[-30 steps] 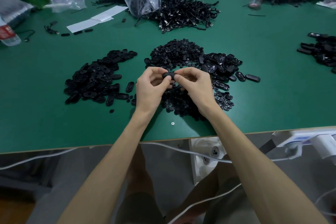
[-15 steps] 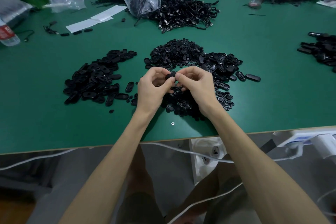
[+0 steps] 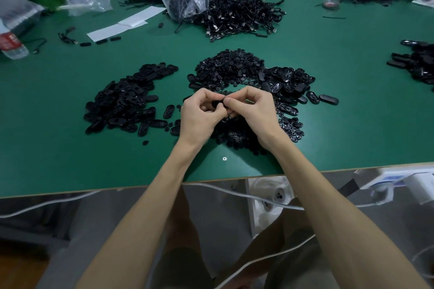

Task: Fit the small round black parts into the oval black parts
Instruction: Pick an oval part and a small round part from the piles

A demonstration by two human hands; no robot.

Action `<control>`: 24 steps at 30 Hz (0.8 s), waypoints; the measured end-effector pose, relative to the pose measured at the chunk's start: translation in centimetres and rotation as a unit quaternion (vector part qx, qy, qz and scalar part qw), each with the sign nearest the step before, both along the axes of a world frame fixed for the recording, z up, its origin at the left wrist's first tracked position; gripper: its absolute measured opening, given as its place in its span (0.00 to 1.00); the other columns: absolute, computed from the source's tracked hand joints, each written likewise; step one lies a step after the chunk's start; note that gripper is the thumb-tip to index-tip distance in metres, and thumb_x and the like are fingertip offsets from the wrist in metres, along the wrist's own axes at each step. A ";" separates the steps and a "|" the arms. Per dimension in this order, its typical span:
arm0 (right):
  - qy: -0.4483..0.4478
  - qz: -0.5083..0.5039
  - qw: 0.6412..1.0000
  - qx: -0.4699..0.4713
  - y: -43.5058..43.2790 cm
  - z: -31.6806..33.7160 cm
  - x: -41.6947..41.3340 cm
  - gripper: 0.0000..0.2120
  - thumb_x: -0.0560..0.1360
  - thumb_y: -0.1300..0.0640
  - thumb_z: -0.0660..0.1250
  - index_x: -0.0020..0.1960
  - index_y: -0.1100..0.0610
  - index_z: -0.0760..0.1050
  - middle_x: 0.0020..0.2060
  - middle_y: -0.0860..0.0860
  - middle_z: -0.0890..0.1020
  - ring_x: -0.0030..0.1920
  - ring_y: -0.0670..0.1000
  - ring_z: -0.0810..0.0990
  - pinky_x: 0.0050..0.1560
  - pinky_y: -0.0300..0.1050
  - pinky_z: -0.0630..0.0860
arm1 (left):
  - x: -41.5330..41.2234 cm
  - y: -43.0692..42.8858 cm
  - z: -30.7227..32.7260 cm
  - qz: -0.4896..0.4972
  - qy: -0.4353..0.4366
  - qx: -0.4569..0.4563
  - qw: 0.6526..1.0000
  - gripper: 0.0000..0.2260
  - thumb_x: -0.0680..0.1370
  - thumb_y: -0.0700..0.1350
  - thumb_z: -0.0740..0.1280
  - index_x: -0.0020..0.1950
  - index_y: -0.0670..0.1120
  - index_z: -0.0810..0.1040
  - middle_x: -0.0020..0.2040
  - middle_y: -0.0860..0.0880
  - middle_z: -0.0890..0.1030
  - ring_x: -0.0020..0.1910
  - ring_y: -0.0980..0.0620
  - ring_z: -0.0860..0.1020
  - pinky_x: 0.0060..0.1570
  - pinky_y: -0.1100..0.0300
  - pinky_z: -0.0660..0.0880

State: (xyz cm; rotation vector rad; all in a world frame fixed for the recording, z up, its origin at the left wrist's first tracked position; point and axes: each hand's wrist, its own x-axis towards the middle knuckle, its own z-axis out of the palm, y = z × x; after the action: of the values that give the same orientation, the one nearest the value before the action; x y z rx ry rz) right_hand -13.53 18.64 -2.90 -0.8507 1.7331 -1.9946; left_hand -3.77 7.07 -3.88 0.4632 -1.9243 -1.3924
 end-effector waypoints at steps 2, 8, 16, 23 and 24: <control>-0.001 -0.001 1.000 0.000 0.0 0.0 0.0 0.04 0.74 0.69 0.75 0.45 0.69 0.81 0.35 0.59 0.85 0.35 0.52 0.82 0.40 0.41 0.81 | -0.1 0.0 -0.1 -0.001 -0.004 -0.001 1.000 0.05 0.73 0.37 0.71 0.47 0.45 0.83 0.43 0.44 0.87 0.43 0.35 0.85 0.47 0.38 0.83; -0.008 0.002 1.000 0.002 -0.1 -0.2 -0.1 0.02 0.74 0.68 0.75 0.43 0.65 0.83 0.32 0.55 0.84 0.33 0.50 0.82 0.39 0.42 0.81 | -0.3 -0.2 -0.1 -0.003 -0.007 0.002 1.000 0.08 0.74 0.32 0.72 0.46 0.45 0.84 0.39 0.51 0.85 0.34 0.56 0.80 0.38 0.62 0.78; -0.026 -0.004 1.000 -0.012 0.3 -0.5 -0.7 0.03 0.75 0.65 0.75 0.47 0.64 0.83 0.37 0.54 0.86 0.38 0.50 0.84 0.43 0.43 0.81 | 0.0 -0.4 0.2 -0.040 0.033 0.074 0.996 0.07 0.77 0.30 0.73 0.54 0.36 0.85 0.47 0.39 0.87 0.44 0.42 0.87 0.49 0.54 0.84; -0.013 0.014 1.000 -0.001 0.4 -0.3 -0.7 0.05 0.75 0.67 0.75 0.51 0.63 0.83 0.38 0.53 0.87 0.39 0.48 0.84 0.44 0.41 0.81 | 0.0 -0.3 0.2 -0.018 0.032 0.079 0.996 0.06 0.77 0.31 0.74 0.53 0.36 0.84 0.45 0.41 0.87 0.42 0.44 0.87 0.48 0.56 0.84; -0.005 0.017 1.000 0.002 0.4 -0.3 -0.6 0.05 0.75 0.67 0.74 0.51 0.62 0.83 0.38 0.53 0.86 0.39 0.48 0.84 0.44 0.41 0.81 | 0.0 -0.3 0.2 -0.019 0.033 0.077 0.996 0.06 0.77 0.32 0.74 0.53 0.36 0.84 0.45 0.41 0.87 0.43 0.44 0.88 0.48 0.55 0.84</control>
State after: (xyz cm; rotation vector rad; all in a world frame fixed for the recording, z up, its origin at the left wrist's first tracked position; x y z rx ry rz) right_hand -14.17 19.02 -3.22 -0.8624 1.7054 -1.9696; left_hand -3.77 6.79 -3.68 0.4504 -1.7892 -1.5695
